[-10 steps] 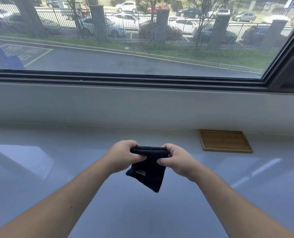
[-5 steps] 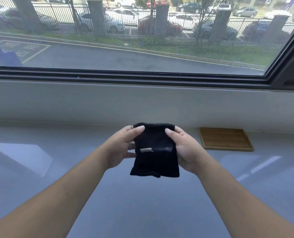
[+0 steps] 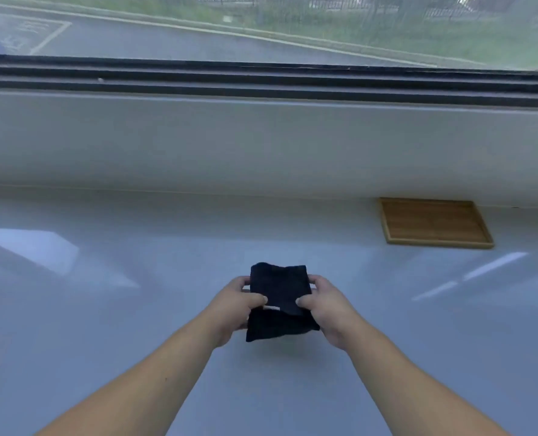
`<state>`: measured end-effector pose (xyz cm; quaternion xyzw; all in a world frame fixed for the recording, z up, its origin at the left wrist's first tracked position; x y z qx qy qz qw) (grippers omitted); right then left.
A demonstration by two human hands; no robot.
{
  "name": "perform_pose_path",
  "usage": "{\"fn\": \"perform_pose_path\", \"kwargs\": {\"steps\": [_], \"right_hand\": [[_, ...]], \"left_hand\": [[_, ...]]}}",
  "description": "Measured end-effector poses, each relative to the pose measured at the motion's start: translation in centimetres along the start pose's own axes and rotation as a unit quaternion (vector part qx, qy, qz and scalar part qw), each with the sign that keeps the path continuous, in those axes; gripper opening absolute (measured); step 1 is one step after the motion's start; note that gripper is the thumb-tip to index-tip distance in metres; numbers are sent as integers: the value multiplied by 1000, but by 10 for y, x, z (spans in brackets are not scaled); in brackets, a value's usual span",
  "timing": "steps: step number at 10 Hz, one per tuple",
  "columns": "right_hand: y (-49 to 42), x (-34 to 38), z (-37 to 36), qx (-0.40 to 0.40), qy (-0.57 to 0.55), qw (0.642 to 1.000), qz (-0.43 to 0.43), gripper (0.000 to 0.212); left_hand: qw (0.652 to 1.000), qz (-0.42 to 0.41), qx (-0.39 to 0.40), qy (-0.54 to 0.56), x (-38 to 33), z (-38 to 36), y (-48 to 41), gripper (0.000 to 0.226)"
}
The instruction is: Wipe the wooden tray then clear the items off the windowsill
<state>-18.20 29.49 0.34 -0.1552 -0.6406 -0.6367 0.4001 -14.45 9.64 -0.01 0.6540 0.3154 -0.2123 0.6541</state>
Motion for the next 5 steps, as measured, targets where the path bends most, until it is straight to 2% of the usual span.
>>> {"fn": "perform_pose_path", "kwargs": {"steps": [1,2,3,4,5], "right_hand": [[-16,22,10,-102,170,978,67,65],[-20,22,-7,-147,437,866,196,71],[-30,6,-29,-79,559,784,259,74],[-40,-10,-29,-49,605,764,220,75],[-42,-14,-27,-45,622,751,216,73]], "left_hand": [[964,-95,-103,-224,-23,9,-20,74],[809,-237,-131,-521,-25,-6,-26,86],[737,-270,-59,-616,-8,-23,-37,83],[733,-235,-42,-637,3,-27,-45,81],[728,-235,-49,-642,1,-29,-47,81]]}}
Point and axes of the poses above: each hand's wrist, its own y-axis away from the middle knuckle, its own z-axis out of the back of the hand, x = y × z, the point moved 6 cm from there along -y, towards the middle knuckle, and after that the axes turned 5 degrees about y, right-handed, at the moved point
